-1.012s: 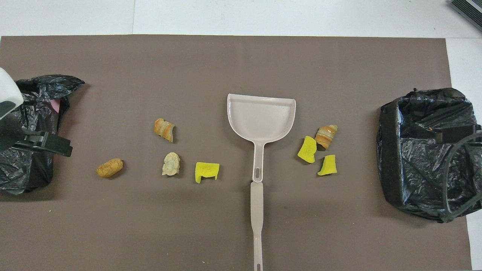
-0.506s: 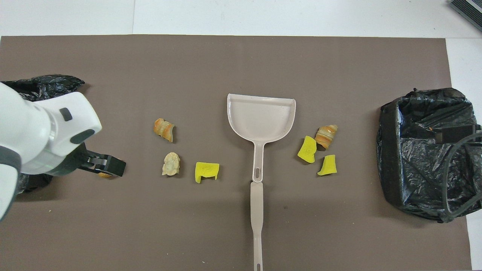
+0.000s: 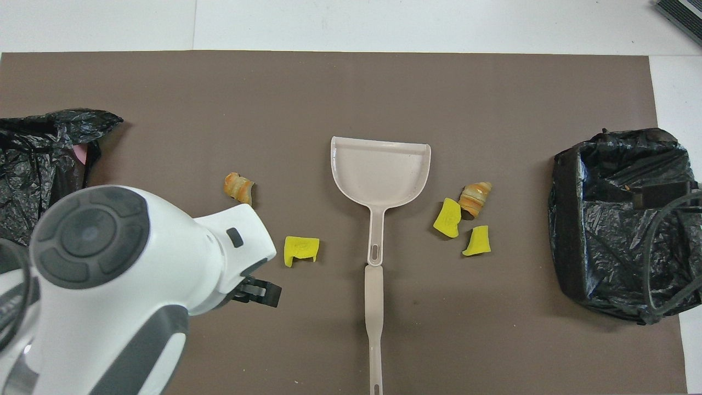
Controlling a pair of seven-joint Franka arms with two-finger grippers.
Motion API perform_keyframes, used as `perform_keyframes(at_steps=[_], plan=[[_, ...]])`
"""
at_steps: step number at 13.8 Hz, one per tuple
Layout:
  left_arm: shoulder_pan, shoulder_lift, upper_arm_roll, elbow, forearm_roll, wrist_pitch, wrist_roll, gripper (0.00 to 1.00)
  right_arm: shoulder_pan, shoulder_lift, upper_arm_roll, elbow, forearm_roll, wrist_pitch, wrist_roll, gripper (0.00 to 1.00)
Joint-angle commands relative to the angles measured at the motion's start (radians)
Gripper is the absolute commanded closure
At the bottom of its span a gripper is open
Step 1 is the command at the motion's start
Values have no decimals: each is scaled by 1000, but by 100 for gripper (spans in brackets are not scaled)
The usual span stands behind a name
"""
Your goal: Sweep and dump trash in bin
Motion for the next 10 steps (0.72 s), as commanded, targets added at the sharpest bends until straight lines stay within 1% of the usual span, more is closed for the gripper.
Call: perform_keyframes(at_steps=[1,6,8,10], plan=[[-6,-45,-67,-90,-26,87,-81,0,-15,-1,5,-6,4,0,-33,0],[-26,-38,-196,-197,-51,247,-239,0,-17,-1,5,-12,4,3,-39,0],[-29,-20,-250,-228,-51,322,-285,0,-20,-2,3,-12,4,3,-47,0],[-39,14,-304,-272,-51,432,-369,0,-20,-2,3,-13,5,3,-50,0]])
